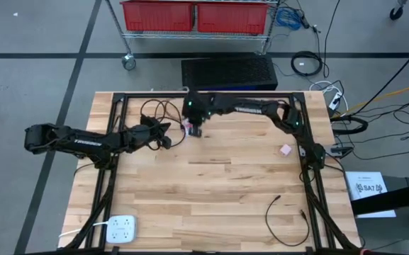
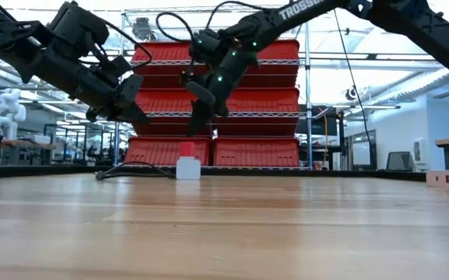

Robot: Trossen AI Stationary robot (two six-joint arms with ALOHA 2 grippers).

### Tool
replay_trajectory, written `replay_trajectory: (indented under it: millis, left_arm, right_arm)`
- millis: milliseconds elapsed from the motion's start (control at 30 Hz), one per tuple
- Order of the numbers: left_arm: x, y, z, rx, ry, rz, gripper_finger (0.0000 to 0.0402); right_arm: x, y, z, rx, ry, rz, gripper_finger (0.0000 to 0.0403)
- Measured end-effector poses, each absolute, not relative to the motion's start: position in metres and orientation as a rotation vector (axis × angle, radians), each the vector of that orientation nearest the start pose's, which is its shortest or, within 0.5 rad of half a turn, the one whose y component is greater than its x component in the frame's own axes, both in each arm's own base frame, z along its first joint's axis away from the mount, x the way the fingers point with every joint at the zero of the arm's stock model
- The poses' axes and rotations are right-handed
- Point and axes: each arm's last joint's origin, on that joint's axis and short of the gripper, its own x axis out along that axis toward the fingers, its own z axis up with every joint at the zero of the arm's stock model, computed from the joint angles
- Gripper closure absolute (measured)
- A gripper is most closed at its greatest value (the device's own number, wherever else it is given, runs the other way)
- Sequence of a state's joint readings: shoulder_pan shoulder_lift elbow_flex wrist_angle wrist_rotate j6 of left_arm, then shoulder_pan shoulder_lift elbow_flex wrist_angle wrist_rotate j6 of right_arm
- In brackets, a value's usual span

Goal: Insert USB
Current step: Insert the top black charger cable into the pink charger adapter

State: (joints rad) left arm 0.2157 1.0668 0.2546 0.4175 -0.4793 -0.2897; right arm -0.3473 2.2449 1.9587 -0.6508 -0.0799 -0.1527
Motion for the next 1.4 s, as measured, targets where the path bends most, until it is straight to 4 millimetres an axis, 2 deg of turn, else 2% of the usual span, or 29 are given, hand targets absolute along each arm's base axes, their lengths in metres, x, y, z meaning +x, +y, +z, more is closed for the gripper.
replay_trajectory:
  millis: [133,267,367,500,667,1033,1233,1400]
  left_arm:
    - [0.184,0.054,0.162,-0.222,0.296,0.738,0.0391]
    - [0.184,0.054,0.162,-0.222,0.296,0.738,0.0391]
    - [0.184,0.054,0.162,-0.222,0.295,0.738,0.0391]
    - [0.184,0.054,0.162,-0.222,0.296,0.738,0.0391]
    - [0.184,0.054,0.162,-0.222,0.295,0.738,0.0391]
    - [0.184,0.054,0.163,-0.216,0.288,0.736,0.0391]
    - [0.184,0.054,0.163,-0.216,0.288,0.735,0.0391]
    - [0.184,0.054,0.163,-0.216,0.288,0.735,0.0391]
  right_arm:
    - [0.466,-0.183,0.212,0.056,0.910,-0.209,0.0403]
    - [0.470,-0.180,0.204,0.048,0.920,-0.195,0.0403]
    - [0.474,-0.182,0.204,0.029,0.881,-0.216,0.0403]
    - [0.473,-0.194,0.212,0.020,0.837,-0.255,0.0403]
    - [0.468,-0.203,0.210,0.038,0.853,-0.267,0.0403]
    - [0.477,-0.175,0.199,0.022,0.909,-0.144,0.0403]
    - [0.475,-0.161,0.197,0.035,0.988,-0.102,0.0403]
    - [0.469,-0.139,0.192,0.092,1.096,0.025,0.0403]
